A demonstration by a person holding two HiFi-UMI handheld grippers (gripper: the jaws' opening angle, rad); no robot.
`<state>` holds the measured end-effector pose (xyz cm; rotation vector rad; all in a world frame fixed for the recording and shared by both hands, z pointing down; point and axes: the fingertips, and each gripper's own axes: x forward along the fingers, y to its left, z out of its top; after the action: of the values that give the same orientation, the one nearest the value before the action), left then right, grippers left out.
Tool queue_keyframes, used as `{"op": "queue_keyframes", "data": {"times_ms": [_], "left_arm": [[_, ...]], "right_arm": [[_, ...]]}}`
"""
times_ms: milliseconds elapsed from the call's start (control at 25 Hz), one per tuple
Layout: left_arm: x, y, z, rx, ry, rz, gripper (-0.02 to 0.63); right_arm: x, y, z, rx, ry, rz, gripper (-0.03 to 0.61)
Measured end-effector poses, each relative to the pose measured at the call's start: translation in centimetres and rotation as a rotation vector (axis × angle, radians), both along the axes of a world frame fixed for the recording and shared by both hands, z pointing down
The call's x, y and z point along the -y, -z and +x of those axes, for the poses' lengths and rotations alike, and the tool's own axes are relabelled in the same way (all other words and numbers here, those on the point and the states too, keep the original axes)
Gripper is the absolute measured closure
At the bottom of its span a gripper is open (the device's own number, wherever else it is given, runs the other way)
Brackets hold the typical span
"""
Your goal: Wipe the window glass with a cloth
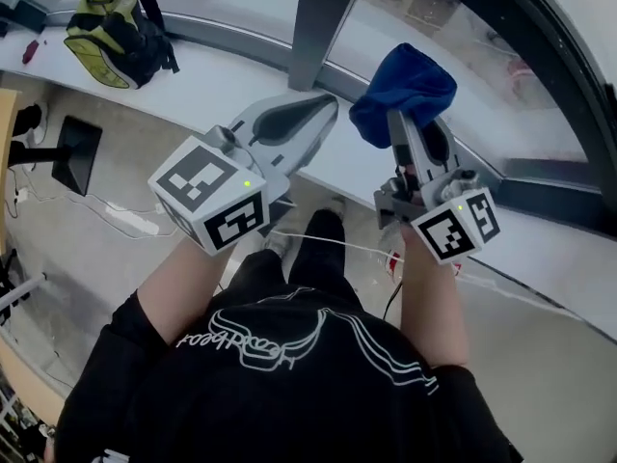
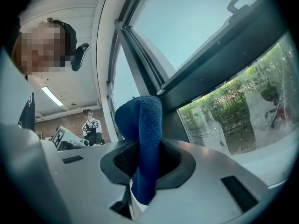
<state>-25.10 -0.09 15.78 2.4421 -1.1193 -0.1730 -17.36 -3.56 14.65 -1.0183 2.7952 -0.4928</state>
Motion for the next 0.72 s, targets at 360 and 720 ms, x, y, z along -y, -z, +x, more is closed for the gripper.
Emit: {"op": "queue_keyframes", "data": {"times_ms": [360,720], "left_arm": [[4.6,-3.1,0.4,0.042,0.156,-0.065,0.607],[8.1,-5.3,1.3,-0.007,0.260,-0.089,0.607]], "right_arm": [[10.9,-2.4,-0.2,-0.052,-0.014,0.189,0.514],[18.4,-4.0,-1.9,-0.089,0.004,0.224,0.514]]}}
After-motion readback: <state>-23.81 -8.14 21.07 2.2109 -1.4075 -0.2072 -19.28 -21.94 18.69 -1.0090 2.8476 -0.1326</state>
